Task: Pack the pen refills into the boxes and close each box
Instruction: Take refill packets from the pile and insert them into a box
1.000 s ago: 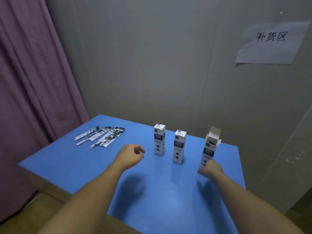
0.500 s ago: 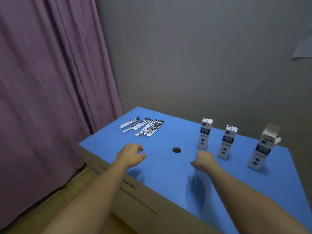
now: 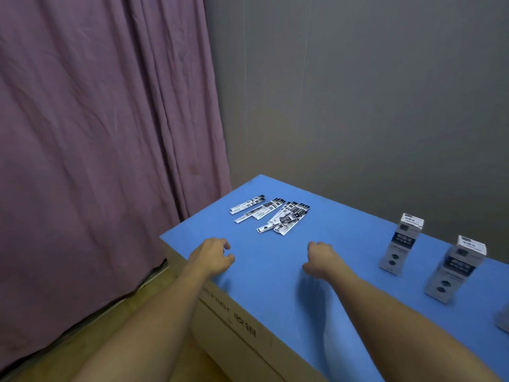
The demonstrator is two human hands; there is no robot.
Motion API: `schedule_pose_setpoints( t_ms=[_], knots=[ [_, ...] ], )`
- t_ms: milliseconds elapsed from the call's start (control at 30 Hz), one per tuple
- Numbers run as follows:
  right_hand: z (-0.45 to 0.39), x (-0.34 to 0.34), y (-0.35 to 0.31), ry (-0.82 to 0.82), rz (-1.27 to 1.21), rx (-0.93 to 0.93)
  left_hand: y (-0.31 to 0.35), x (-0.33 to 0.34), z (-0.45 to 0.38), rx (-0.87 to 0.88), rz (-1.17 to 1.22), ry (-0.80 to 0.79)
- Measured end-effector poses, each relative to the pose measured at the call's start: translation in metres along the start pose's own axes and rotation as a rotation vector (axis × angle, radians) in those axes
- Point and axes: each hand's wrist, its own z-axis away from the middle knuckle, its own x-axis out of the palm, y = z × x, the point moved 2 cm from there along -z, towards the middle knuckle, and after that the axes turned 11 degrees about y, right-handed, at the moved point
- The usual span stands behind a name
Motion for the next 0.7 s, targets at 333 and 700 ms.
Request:
schedule_pose_setpoints(
  t_ms=[333, 700],
  knots=[
    [-0.131, -0.004, -0.020, -0.014, -0.013, -0.008, -0.029, 0.011, -0.135, -0.051, -0.107, -0.029],
    [-0.200, 0.007, -0.026, 0.035, -0.107, 0.028, -0.024, 0.055, -0.233, 0.000, -0.142, -0.052]
  ],
)
